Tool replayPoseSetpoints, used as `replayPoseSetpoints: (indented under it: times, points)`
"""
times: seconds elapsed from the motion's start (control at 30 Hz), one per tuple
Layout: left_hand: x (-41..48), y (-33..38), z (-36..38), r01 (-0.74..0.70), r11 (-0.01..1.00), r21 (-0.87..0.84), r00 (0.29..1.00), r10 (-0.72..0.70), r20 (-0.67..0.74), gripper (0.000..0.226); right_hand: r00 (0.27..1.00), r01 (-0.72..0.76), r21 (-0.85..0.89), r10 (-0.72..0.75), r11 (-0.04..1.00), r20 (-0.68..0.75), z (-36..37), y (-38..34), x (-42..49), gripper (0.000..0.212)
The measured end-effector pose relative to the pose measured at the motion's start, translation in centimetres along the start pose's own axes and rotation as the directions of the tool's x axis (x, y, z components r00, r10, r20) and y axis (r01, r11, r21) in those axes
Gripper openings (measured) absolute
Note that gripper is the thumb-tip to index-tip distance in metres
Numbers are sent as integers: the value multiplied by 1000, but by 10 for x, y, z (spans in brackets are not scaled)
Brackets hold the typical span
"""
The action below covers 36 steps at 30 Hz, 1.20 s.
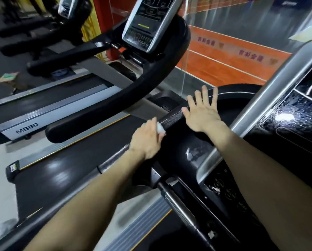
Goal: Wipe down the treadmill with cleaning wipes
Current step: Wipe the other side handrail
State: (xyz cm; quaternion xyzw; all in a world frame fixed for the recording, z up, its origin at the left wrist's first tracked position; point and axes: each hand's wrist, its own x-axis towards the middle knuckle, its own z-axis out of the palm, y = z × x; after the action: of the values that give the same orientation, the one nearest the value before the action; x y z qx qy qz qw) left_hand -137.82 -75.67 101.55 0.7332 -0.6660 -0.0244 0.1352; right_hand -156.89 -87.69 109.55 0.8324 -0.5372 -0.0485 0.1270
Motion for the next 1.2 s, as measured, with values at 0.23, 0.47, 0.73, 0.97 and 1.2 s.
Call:
replayPoseSetpoints:
  times: [0.23, 0.47, 0.73, 0.97, 1.2]
  points:
    - [-44, -24, 7, -40, 999, 28, 996, 42, -78, 78, 1000, -13, -51, 12, 999, -15, -4, 7, 0, 75]
    - [-92, -62, 13, 82, 997, -6, 995, -82, -59, 76, 963, 263, -53, -265, 963, -36, 12, -49, -1, 92]
    - [-143, -42, 25, -567, 803, 185, 823, 561, 88, 63, 963, 254, -18, -254, 967, -95, 18, -47, -4, 91]
    - [-148, 7, 42, -557, 827, 79, 831, 555, 41, 66, 964, 242, -15, -242, 970, -109, 19, -48, -4, 92]
    - [-133, -27, 29, -162, 978, 134, 981, 175, -88, 65, 966, 229, -3, -227, 974, -120, 20, -48, -4, 93]
